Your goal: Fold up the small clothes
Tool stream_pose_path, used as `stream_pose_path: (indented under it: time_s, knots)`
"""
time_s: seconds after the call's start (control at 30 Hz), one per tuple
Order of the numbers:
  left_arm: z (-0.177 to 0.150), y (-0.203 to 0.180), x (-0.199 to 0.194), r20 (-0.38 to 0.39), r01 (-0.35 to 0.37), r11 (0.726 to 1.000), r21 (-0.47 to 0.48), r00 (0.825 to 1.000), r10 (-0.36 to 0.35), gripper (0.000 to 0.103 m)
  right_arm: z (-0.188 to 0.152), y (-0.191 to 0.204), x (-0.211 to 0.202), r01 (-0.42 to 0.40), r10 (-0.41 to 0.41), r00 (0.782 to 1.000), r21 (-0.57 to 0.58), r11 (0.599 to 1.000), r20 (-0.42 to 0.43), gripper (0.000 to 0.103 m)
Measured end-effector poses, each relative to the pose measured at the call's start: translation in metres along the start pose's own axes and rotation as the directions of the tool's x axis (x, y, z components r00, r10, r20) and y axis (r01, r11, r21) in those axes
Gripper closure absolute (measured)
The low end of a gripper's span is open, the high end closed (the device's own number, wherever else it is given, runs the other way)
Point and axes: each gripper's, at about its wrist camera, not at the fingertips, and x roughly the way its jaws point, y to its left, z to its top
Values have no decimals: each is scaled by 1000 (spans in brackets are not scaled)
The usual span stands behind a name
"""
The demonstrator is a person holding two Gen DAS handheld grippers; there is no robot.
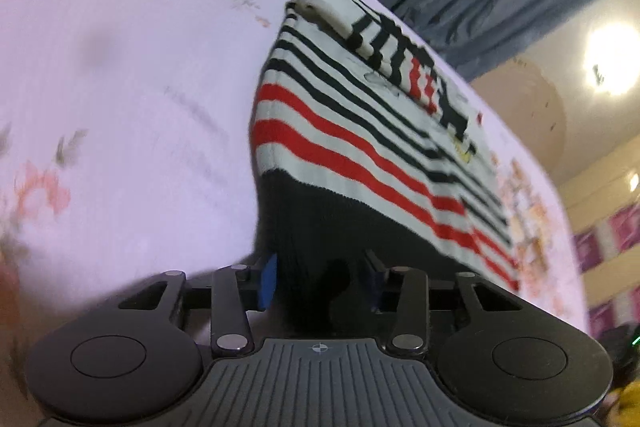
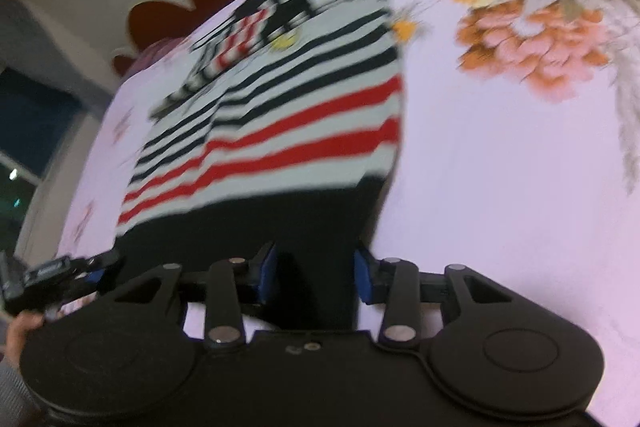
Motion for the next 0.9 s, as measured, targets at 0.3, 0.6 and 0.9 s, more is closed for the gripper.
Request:
stream_pose_path:
  time_s: [0.3, 0.6, 0.9]
  knots:
    - [20, 2, 28, 7, 58, 997, -45, 998, -58, 97, 13, -1, 13, 6, -6, 1000, -3, 1000, -10, 97]
    - [47, 2, 18, 94, 71, 996, -58, 993, -66, 97, 55, 2, -3, -7, 11, 997, -51, 999, 77, 97]
    - [181, -50, 67, 214, 132, 991, -18, 969, -125, 97, 187, 21, 24, -2, 17, 962, -53, 999, 273, 97]
